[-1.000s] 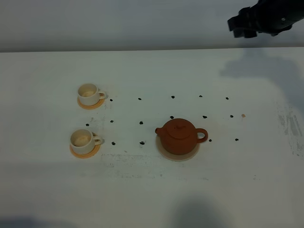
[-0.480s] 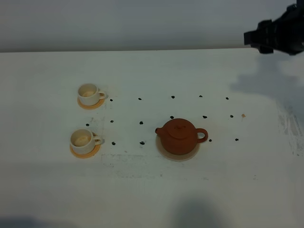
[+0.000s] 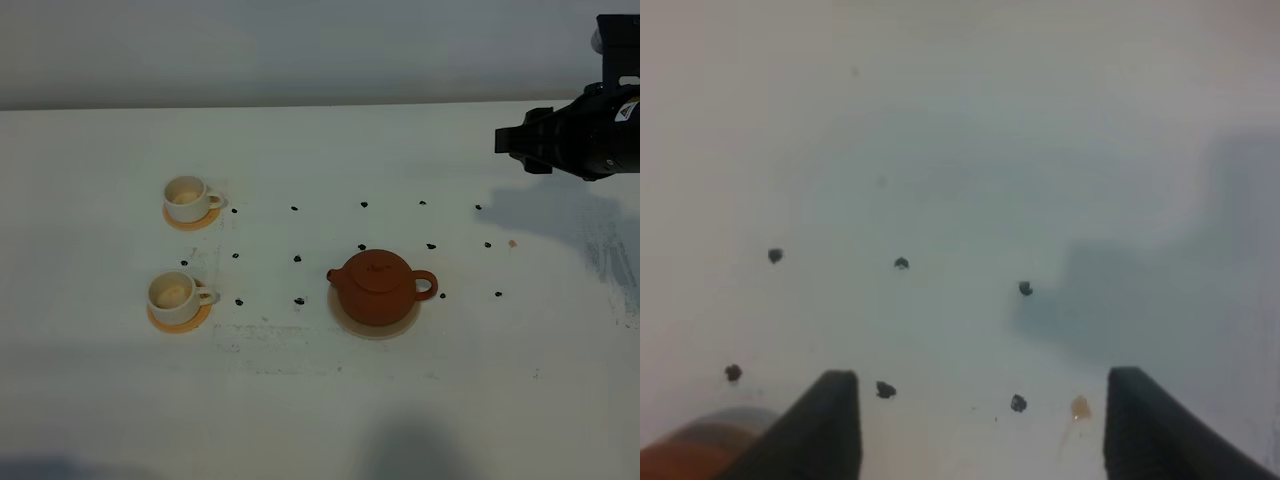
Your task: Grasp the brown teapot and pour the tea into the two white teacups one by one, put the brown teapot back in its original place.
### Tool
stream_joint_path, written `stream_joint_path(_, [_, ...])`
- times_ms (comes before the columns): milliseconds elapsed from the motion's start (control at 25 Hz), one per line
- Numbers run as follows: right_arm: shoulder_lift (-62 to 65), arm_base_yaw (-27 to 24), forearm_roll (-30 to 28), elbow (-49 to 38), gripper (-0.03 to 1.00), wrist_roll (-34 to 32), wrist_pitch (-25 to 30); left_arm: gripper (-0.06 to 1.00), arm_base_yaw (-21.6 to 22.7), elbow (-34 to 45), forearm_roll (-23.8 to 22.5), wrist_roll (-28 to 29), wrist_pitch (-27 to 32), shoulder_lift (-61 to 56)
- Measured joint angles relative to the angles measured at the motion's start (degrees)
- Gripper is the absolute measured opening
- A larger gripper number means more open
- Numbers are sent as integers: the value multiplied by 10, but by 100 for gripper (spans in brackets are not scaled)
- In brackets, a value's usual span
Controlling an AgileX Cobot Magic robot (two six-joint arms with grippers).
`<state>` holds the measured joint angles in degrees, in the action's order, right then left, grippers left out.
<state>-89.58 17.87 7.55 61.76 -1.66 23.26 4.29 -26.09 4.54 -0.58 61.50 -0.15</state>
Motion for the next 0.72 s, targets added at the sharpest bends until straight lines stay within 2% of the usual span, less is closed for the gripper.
stream_joint_path(320, [-82,2,2,-1,51,-2,-4,55,0,0,0,0,0,0])
stream_joint_path(720, [-103,46,26,-1,51,-3,-21,55,0,0,0,0,0,0])
